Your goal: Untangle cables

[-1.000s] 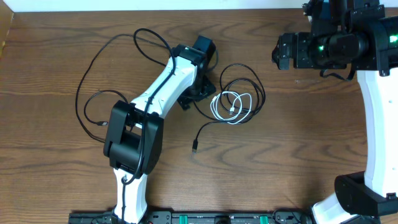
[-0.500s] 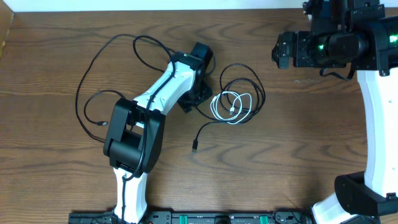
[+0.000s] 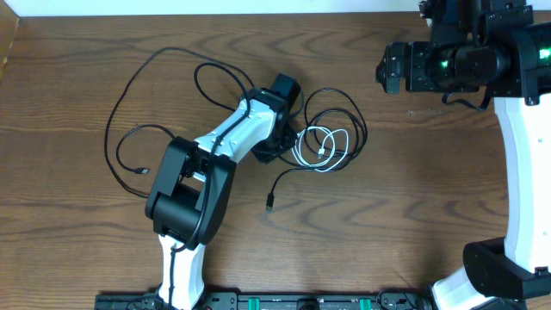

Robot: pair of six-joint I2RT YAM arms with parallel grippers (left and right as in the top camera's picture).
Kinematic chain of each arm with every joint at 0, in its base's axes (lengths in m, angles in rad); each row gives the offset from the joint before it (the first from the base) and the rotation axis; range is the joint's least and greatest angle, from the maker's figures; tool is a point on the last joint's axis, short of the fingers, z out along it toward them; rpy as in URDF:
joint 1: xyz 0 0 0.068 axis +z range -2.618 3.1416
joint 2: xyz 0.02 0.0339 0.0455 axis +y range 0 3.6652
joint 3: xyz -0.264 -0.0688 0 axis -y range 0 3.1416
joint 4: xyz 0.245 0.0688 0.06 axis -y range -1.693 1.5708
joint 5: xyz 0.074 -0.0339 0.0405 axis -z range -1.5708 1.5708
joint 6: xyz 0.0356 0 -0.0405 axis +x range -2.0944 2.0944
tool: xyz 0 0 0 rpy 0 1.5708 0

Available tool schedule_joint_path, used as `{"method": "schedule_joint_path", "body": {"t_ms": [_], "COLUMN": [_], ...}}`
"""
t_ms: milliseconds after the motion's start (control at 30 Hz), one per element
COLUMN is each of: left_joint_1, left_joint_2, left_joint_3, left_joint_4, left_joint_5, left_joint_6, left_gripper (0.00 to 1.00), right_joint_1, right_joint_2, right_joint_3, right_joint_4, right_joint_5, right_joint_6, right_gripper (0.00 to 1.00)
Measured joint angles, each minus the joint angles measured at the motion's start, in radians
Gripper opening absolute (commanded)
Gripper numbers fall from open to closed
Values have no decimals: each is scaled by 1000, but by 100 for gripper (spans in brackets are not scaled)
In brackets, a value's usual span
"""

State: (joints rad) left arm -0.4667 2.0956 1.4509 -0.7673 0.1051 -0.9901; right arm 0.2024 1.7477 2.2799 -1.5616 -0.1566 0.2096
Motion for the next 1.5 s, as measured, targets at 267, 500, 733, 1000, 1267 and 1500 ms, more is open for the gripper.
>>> {"method": "schedule_joint_path", "body": {"t_ms": [267,500,733,1000,1267,1500], "left_joint_1": [1,3,10,11,15,145], "left_joint_2": [-53,-65,-143,-540,-628,-620], "left_joint_3": [-98,-110,-92,-41,-40,-40], "left_joint_4": [117,124,35,46,-40,-155], "left_joint_5": [-5,-6,5,21,-23,-56], "left_joint_6": [2,65,151,184,201,140], "left_gripper": [8,8,7,8,45,53], "right_joint_1": [0,0,0,0,5,89], "right_joint_2": [0,0,0,25,102,135], "right_joint_3": [0,0,0,-1,-79,-246], "right_joint_4": [0,0,4,-8,-31,43], "right_joint_5": [0,0,16,20,-26,-100], "right_joint_6": [0,0,3,11,11,-84], "right_gripper": [99,99,99,99,99,99]}}
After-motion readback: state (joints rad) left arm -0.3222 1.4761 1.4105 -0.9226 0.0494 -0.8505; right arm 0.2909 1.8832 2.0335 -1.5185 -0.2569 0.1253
